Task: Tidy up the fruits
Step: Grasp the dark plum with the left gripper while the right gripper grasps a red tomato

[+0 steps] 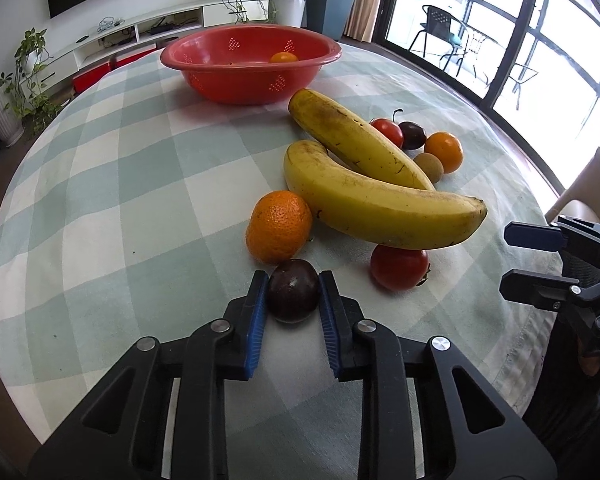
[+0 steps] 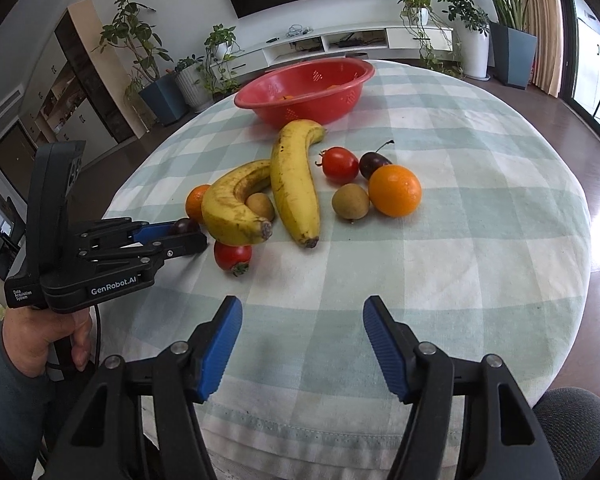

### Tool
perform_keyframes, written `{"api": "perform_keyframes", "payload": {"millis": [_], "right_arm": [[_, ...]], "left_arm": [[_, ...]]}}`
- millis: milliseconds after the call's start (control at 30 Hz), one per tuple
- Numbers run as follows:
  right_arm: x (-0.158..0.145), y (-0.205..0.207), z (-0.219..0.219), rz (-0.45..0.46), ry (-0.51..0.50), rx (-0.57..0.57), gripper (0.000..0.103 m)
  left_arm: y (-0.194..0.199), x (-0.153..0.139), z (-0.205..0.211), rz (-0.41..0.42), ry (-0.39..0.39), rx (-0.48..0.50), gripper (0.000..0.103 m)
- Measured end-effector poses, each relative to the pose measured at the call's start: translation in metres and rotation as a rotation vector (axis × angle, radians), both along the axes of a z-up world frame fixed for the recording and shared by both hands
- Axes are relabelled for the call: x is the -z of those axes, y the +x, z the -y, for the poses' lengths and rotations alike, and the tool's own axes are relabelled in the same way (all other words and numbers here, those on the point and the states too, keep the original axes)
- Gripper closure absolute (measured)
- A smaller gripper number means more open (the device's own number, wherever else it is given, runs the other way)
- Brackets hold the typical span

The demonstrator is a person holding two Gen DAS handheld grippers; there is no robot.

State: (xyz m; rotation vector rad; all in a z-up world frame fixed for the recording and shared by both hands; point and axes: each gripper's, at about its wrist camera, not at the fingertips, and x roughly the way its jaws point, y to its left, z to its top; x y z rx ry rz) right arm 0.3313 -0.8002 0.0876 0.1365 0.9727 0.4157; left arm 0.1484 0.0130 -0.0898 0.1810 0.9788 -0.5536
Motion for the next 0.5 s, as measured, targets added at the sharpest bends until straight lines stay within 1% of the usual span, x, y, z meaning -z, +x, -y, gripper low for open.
{"api": "perform_keyframes", "payload": {"millis": [233,367,500], "right_arm": [[0.004,0.001,-0.018,0.016,-0.006,-0.024,0.037],[0.002,0.006,-0.033,0.047,-0.004,-0.036,0.037],[0.007,0.013,-0.049,0.042,-0.008,-0.040,0.043]], "left_arm": [[-0.008,-0.002,-0.009,-0.008,-0.034,-0.018,0.080],[-0.017,-0.004,-0.019,-0.009,-0.065,-0.043,0.080],[-0.024,-0.005,-0.027,-0.011,-0.092,-0.060,0.080]]}}
